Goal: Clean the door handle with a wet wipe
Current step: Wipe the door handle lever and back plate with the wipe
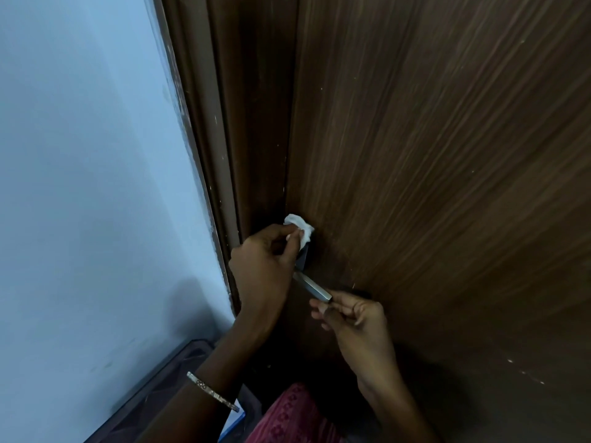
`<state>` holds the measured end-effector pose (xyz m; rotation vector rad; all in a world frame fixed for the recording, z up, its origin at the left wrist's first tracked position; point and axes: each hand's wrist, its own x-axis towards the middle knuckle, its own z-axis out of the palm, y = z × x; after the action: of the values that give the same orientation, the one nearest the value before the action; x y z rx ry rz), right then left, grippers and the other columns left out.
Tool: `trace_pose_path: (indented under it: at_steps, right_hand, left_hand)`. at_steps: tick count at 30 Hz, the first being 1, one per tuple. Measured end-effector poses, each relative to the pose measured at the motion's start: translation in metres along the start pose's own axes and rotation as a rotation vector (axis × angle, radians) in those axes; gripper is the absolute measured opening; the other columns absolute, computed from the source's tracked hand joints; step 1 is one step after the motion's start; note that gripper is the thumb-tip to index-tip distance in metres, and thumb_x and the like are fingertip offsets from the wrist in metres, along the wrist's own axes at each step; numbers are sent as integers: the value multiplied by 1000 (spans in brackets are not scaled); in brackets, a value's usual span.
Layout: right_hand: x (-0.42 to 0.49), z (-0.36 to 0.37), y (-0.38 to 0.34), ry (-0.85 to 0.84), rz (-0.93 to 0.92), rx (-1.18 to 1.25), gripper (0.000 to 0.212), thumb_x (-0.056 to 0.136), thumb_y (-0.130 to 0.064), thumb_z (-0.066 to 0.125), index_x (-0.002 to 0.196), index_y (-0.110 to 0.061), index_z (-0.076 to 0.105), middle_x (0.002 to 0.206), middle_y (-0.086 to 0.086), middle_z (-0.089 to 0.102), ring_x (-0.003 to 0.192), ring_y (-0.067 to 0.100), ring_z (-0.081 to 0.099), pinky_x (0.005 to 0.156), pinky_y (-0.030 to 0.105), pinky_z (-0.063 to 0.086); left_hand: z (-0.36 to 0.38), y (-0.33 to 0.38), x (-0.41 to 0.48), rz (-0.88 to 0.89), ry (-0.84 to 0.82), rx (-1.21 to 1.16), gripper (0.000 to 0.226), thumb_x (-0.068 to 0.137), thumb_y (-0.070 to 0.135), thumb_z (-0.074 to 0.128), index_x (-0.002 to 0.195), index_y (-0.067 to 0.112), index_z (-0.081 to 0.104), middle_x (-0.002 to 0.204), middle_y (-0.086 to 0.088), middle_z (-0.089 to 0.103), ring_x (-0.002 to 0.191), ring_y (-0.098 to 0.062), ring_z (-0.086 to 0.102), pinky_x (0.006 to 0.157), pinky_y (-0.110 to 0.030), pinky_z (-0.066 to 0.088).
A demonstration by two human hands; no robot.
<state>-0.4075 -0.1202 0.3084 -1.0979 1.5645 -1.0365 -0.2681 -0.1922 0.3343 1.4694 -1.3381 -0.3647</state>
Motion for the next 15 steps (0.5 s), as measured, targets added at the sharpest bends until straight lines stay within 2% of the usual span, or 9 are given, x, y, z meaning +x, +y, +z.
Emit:
trace_pose_path:
  at_steps: [4,7,12,15]
  right_hand:
    - [0,-1,5,-2,18,23,26,96,-5,63,106,-26,75,92,-11,81,86,7,77,78,26,58]
    - [1,-2,7,-1,24,28,25,96,-4,63,118,-14,72,92,-9,82,86,7,78,73,20,56]
    - [2,-3,10,-6,1,-1,27,96,-4,62,119,-16,72,91,-11,81,85,5,77,73,20,57]
    - [4,-3,12,-3,-1,-1,26,96,-5,63,115,-18,74,91,-12,81,84,5,78,71,20,57]
  left_hand:
    - [1,0,1,14,-8,-31,15,85,24,75,100,25,78,90,24,69,74,24,58,70,4,40]
    - [2,-3,7,-14,4,8,16,87,16,73,102,19,78,93,10,76,66,15,56,67,6,37]
    - [4,2,4,-1,53,60,16,89,15,70,103,17,78,91,4,78,65,5,56,64,7,34]
    - [4,6,2,97,53,56,18,88,14,71,104,16,77,99,3,77,80,3,61,74,7,36]
